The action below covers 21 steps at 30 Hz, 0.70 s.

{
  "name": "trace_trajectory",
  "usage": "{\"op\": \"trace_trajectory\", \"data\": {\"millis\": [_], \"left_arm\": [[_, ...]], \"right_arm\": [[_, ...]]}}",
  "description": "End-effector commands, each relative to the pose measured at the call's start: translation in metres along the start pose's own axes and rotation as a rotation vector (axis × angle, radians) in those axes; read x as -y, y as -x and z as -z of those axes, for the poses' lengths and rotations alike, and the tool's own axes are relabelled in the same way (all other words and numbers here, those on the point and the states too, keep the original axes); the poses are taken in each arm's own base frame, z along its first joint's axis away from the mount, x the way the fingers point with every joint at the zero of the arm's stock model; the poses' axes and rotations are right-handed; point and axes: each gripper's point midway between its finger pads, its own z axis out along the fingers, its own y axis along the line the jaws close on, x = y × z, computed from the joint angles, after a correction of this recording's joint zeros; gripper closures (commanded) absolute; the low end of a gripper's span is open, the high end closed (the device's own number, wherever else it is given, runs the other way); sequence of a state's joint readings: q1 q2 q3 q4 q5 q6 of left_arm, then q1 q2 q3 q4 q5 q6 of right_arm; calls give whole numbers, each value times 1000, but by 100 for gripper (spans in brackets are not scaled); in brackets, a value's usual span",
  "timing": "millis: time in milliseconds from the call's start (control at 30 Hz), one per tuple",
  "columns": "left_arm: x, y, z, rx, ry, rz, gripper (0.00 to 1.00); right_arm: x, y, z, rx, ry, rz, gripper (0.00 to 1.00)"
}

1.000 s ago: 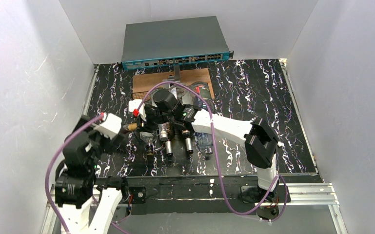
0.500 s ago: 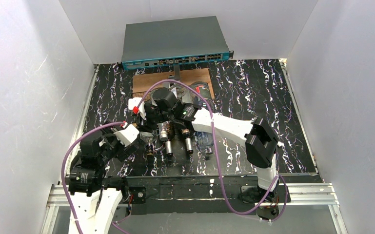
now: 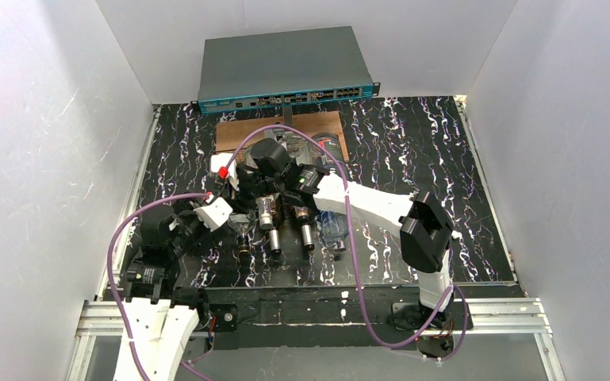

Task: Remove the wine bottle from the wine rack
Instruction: Adjust the wine bottle at the center of the board.

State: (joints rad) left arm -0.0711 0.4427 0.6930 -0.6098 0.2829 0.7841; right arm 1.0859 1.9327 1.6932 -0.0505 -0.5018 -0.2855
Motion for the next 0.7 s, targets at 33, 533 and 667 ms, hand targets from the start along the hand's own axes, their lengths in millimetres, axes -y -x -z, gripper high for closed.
{"op": "trace_trajectory", "data": {"millis": [33, 533, 667], "left_arm": [[3, 1, -15, 36, -13, 36, 24], [3, -4, -25, 54, 13, 63, 68], [2, 0, -27, 70, 11, 72, 64]], "right_arm": [[-8, 71, 9, 184, 58, 65, 99], [-25, 78, 11, 213, 146, 30, 99], [-28, 79, 11, 216, 161, 24, 99]]}}
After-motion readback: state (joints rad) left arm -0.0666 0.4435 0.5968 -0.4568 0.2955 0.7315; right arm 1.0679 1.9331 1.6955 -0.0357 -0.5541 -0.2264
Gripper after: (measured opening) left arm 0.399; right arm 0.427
